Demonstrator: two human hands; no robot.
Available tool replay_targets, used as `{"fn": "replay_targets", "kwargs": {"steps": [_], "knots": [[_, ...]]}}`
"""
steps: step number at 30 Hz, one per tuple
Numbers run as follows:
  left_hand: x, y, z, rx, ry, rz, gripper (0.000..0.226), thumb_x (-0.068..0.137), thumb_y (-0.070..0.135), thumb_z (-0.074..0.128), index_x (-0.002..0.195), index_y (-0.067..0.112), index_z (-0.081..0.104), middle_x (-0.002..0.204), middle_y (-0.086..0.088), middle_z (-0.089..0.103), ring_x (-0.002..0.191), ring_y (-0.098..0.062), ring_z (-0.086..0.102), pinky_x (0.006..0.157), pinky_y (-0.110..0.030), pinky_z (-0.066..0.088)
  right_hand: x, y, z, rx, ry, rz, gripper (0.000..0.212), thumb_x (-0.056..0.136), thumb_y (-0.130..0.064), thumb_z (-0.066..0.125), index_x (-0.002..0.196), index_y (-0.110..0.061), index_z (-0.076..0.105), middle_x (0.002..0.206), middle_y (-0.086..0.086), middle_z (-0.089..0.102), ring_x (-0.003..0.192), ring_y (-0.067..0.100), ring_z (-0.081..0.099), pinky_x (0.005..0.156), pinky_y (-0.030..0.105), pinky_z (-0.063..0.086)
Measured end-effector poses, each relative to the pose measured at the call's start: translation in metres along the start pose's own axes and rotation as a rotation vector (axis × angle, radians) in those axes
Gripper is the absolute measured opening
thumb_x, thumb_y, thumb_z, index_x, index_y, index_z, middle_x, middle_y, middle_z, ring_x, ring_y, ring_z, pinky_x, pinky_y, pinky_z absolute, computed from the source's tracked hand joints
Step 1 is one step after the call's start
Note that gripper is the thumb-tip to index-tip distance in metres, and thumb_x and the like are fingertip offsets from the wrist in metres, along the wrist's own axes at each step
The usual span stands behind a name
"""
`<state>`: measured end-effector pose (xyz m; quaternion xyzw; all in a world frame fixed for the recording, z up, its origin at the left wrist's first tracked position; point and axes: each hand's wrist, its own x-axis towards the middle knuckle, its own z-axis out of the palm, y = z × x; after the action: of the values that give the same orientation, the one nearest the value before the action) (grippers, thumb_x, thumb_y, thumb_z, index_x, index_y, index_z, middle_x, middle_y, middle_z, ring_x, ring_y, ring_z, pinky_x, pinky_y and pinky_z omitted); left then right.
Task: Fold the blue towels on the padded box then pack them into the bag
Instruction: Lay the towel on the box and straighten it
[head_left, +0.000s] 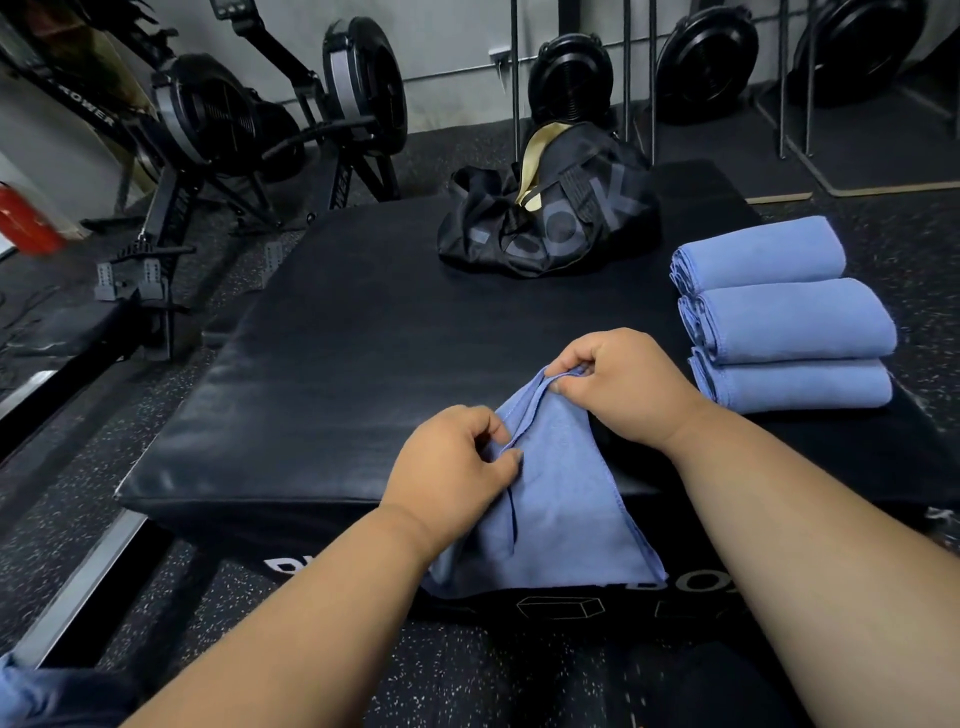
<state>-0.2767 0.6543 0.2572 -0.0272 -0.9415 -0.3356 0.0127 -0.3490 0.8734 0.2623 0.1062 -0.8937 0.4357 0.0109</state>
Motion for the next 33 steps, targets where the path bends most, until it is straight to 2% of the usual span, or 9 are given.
{"fn": "replay_targets", "kwargs": {"steps": [3, 7, 9, 13, 17, 21, 26, 29, 33], "knots": [[-0.008, -0.001, -0.002, 0.008, -0.002, -0.069, 0.010, 0.080, 0.026, 0.071, 0.079, 0.032, 0.064, 0.073, 0.012, 0.069, 0.068, -0.009, 0.063, 0.071, -0.037, 0.057, -0.002, 0.001, -0.002, -0.002, -0.006, 0.004, 0.012, 0.088, -0.021, 0.078, 0.083, -0.032, 0.081, 0.080, -0.017, 0.073, 0.076, -0.002, 0.065, 0.068, 0.012, 0.046], [-0.018, -0.002, -0.014, 0.031, 0.050, -0.145, 0.009, 0.078, 0.023, 0.069, 0.078, 0.027, 0.062, 0.067, 0.012, 0.067, 0.061, -0.011, 0.058, 0.064, -0.033, 0.055, -0.004, -0.002, -0.003, 0.010, -0.020, 0.002, 0.011, 0.089, -0.021, 0.078, 0.084, -0.031, 0.081, 0.073, -0.022, 0.070, 0.071, -0.003, 0.063, 0.064, 0.008, 0.042], [-0.021, -0.002, -0.023, -0.014, 0.099, -0.177, 0.008, 0.078, 0.023, 0.070, 0.077, 0.025, 0.062, 0.064, 0.011, 0.065, 0.056, -0.009, 0.052, 0.059, -0.028, 0.050, -0.007, -0.008, -0.004, 0.023, -0.034, -0.011, 0.010, 0.089, -0.022, 0.079, 0.084, -0.031, 0.081, 0.074, -0.025, 0.069, 0.070, -0.001, 0.064, 0.066, 0.013, 0.044], [-0.031, 0.000, -0.046, -0.051, 0.191, -0.234, 0.011, 0.076, 0.024, 0.071, 0.075, 0.021, 0.060, 0.063, 0.010, 0.062, 0.052, -0.007, 0.048, 0.050, -0.017, 0.041, -0.014, -0.028, -0.010, 0.073, -0.029, -0.065, 0.011, 0.087, -0.022, 0.082, 0.082, -0.030, 0.081, 0.072, -0.014, 0.072, 0.063, 0.004, 0.063, 0.065, 0.020, 0.050], [-0.048, -0.003, -0.074, 0.127, 0.271, -0.264, 0.016, 0.075, 0.029, 0.069, 0.074, 0.021, 0.055, 0.062, 0.006, 0.062, 0.058, -0.012, 0.056, 0.055, -0.030, 0.046, -0.029, -0.060, -0.019, 0.031, 0.046, -0.194, 0.008, 0.086, -0.022, 0.084, 0.084, -0.030, 0.082, 0.078, -0.013, 0.073, 0.074, 0.005, 0.066, 0.068, 0.015, 0.049], [-0.074, -0.011, -0.092, 0.208, 0.347, -0.259, 0.017, 0.075, 0.026, 0.069, 0.071, 0.020, 0.053, 0.060, 0.005, 0.061, 0.062, -0.011, 0.058, 0.057, -0.030, 0.043, -0.052, -0.087, -0.024, 0.033, 0.076, -0.243, 0.007, 0.086, -0.022, 0.083, 0.085, -0.028, 0.082, 0.080, -0.019, 0.071, 0.075, 0.002, 0.065, 0.067, 0.010, 0.045], [-0.097, -0.014, -0.092, 0.132, 0.319, -0.195, 0.011, 0.080, 0.019, 0.065, 0.076, 0.024, 0.056, 0.067, 0.008, 0.064, 0.067, -0.009, 0.059, 0.064, -0.032, 0.049, -0.077, -0.113, -0.022, 0.024, 0.095, -0.234, 0.010, 0.088, -0.020, 0.079, 0.084, -0.029, 0.080, 0.078, -0.028, 0.069, 0.069, -0.002, 0.063, 0.064, 0.008, 0.043], [-0.111, -0.008, -0.088, -0.005, 0.293, -0.196, 0.009, 0.083, 0.017, 0.064, 0.078, 0.025, 0.063, 0.075, 0.011, 0.068, 0.073, -0.009, 0.062, 0.071, -0.032, 0.053, -0.087, -0.133, -0.026, -0.020, 0.132, -0.221, 0.010, 0.086, -0.020, 0.076, 0.083, -0.029, 0.080, 0.078, -0.031, 0.068, 0.072, -0.004, 0.063, 0.064, 0.008, 0.042], [-0.136, 0.011, -0.082, -0.243, 0.239, -0.211, 0.012, 0.087, 0.018, 0.067, 0.079, 0.024, 0.073, 0.079, 0.010, 0.073, 0.076, -0.012, 0.066, 0.069, -0.023, 0.052, -0.097, -0.173, -0.038, -0.162, 0.128, -0.265, 0.009, 0.086, -0.025, 0.074, 0.081, -0.028, 0.080, 0.072, -0.022, 0.068, 0.075, -0.006, 0.061, 0.065, 0.007, 0.039]]}}
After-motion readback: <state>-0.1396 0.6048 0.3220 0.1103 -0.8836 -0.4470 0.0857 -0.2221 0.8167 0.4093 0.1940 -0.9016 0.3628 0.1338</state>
